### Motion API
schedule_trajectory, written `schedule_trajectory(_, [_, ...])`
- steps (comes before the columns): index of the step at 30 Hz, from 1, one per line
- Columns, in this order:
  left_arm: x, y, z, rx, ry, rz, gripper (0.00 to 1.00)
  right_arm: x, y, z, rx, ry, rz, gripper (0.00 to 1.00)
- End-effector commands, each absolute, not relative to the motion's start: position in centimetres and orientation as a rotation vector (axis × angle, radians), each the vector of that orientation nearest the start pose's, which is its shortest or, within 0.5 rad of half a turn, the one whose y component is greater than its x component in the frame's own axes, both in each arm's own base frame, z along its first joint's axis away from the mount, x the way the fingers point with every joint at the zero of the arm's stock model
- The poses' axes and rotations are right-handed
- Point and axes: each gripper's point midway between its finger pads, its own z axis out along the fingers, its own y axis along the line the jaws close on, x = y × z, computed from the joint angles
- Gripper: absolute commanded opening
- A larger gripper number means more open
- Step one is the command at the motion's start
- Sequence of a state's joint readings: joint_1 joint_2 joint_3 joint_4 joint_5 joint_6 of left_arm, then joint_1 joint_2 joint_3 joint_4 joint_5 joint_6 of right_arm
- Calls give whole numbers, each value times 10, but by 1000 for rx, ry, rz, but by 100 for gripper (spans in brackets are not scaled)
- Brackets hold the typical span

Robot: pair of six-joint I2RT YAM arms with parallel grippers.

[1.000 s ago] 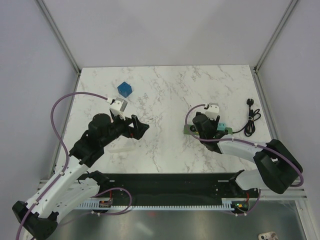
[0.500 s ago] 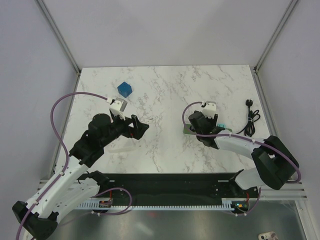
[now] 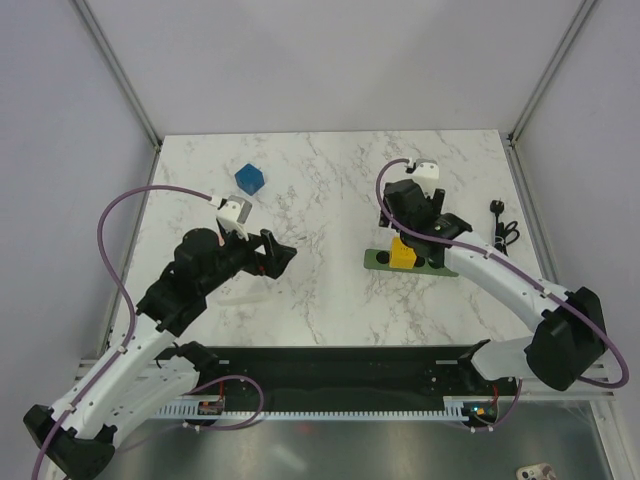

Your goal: Insert the plug

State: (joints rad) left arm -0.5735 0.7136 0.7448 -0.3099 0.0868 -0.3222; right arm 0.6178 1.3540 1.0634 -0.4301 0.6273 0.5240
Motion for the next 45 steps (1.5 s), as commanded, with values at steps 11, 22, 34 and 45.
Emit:
schedule_trajectory(11, [229,-177,267,300,1798,-691,100,300,138,133,127,2346,-21,14])
schedule_trajectory(22, [228,-175,270,283,1797,-688,100,304,135,127,114,2365,-21,10])
schedule_trajectory(34, [225,-177,266,255,1822,-725,100,287,150,107,74,2441,110,9])
schedule_trajectory(45, [232,-178,269,201,1845,-729,100,288,149,118,49,2417,118,8])
